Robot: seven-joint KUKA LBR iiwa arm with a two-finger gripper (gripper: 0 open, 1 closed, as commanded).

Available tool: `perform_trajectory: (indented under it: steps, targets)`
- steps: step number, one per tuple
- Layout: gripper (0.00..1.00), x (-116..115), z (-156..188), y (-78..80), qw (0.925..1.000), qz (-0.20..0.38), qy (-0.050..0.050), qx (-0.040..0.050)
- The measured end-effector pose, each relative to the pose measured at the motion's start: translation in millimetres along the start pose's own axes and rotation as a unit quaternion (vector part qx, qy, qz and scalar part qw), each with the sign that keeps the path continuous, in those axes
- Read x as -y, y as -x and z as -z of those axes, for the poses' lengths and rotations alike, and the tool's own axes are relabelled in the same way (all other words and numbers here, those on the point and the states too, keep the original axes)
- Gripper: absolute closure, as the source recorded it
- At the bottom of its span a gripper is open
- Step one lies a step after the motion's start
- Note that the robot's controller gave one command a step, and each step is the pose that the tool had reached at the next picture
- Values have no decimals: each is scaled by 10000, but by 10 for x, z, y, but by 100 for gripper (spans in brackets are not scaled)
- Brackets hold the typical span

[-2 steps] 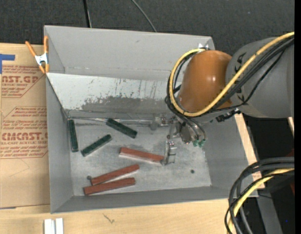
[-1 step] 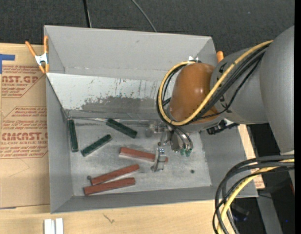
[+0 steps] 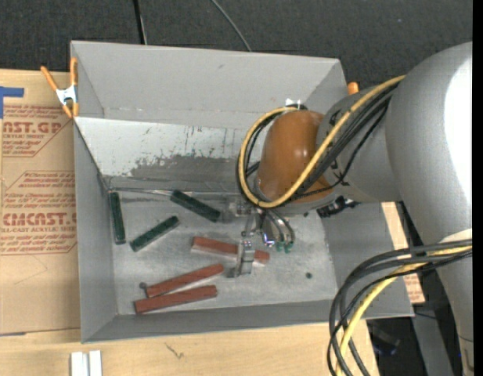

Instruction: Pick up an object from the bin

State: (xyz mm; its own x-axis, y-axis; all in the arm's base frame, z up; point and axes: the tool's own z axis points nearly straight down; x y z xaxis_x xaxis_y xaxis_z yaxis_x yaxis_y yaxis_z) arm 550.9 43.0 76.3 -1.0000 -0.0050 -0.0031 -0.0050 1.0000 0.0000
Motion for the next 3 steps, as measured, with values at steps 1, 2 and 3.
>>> perform_trajectory:
  steps: [1,2,3]
  targets:
    - [100,-179,-53,103,9956,-932,2,-5]
    - [100,-178,-53,103,9956,-933,2,-5]
    - [100,-177,-21,94,9956,-936,0,-13]
